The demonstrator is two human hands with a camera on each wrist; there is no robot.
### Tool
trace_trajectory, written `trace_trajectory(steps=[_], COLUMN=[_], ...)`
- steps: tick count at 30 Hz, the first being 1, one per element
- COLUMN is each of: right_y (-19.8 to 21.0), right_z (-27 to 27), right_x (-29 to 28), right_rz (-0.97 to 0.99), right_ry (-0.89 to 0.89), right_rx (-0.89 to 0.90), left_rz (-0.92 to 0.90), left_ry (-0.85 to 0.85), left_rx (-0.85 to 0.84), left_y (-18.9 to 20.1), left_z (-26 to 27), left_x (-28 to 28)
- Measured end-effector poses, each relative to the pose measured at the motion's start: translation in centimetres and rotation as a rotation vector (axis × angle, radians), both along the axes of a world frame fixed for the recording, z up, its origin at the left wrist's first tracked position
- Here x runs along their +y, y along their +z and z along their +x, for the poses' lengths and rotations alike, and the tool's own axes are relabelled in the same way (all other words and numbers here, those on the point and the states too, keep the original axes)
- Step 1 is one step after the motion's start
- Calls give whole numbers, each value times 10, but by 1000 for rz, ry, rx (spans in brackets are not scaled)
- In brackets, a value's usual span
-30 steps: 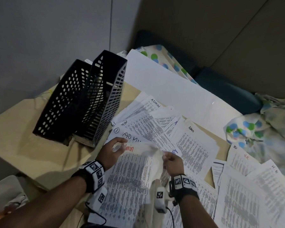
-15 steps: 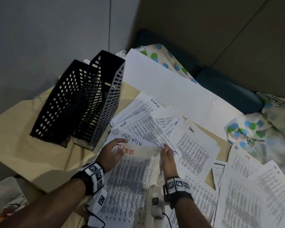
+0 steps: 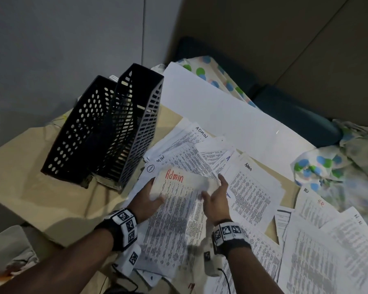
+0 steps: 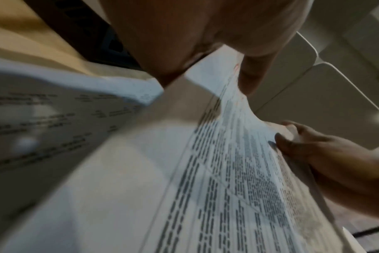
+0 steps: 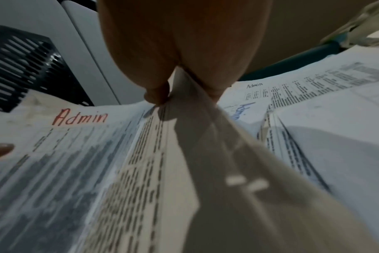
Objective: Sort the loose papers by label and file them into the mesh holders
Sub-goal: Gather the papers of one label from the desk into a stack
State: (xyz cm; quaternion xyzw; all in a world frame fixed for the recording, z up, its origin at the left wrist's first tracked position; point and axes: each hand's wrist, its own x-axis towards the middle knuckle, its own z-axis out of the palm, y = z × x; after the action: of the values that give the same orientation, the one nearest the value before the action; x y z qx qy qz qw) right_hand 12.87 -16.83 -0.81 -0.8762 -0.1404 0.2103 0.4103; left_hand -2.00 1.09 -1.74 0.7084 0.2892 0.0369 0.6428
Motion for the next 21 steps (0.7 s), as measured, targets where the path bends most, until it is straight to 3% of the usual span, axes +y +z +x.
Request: trace_trajectory(steps=[2,5,10,15,18,21], right_y=[0,2,6,7,8,5], right_z=[3,4,-5,-7,-4,-7], right_x=[1,5,11,14,11,4], right_rz=[-70,-152,-71,-62,-66,-12], right_ry=[73,201,97,99,52,-53], right_rx=[-39,-77,-21,-6,-5,42], left_rz=[-21,5,61,70,-62,35], left_ry=[-54,6,-97,11,45,-63], left_rx=[-39,-123,-92,-97,39,179], left_y=[-1,2,3,1,0,-2], left_z=[-1,1,0,-15,-25,-37], left_x=[2,8,6,5,-1,-8])
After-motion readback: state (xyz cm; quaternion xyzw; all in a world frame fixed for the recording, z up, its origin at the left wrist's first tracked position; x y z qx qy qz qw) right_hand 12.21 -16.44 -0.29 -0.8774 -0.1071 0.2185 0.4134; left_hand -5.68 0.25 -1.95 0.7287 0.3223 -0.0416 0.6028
